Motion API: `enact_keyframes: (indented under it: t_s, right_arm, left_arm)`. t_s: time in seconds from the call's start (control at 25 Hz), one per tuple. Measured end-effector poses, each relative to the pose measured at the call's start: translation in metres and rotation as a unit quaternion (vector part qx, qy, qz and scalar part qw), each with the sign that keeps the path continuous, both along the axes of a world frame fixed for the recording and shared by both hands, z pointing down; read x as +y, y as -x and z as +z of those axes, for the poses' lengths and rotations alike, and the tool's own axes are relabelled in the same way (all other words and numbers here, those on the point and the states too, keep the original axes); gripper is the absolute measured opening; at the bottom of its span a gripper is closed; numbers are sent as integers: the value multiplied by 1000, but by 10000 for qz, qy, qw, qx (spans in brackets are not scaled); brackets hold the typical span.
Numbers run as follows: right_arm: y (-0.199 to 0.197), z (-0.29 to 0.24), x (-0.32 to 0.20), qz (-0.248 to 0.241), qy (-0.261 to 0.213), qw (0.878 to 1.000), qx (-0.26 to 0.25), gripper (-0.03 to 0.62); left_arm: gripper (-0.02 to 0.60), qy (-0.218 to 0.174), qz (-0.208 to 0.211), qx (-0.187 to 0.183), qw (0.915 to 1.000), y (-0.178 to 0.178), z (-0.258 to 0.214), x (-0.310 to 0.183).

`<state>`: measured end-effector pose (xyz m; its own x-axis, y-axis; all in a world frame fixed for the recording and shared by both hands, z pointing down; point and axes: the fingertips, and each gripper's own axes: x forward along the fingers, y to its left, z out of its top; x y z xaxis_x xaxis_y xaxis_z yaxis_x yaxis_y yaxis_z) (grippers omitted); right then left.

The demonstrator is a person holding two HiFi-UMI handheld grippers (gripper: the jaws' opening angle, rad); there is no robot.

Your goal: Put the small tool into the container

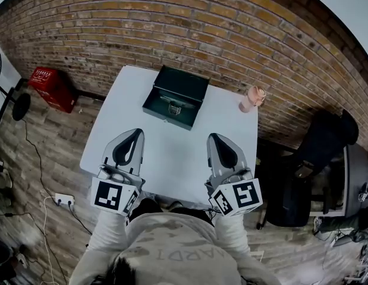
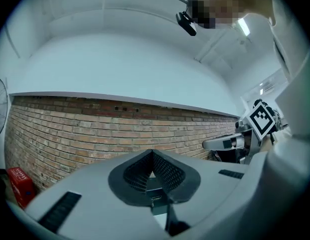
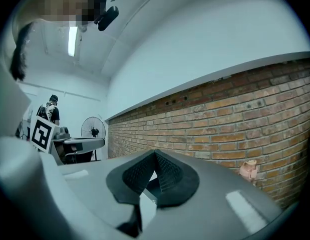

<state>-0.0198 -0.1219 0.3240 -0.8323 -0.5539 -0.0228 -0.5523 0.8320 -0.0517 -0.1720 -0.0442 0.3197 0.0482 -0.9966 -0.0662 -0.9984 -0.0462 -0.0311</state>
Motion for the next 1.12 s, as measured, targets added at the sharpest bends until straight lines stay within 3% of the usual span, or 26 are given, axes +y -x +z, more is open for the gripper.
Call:
enact_keyframes:
  t_s: [1.12]
  right_arm:
    - [-23, -10, 14, -244, -73, 9995, -188, 11]
  left_arm:
    - [6, -112, -254, -167, 9995, -32, -11, 16]
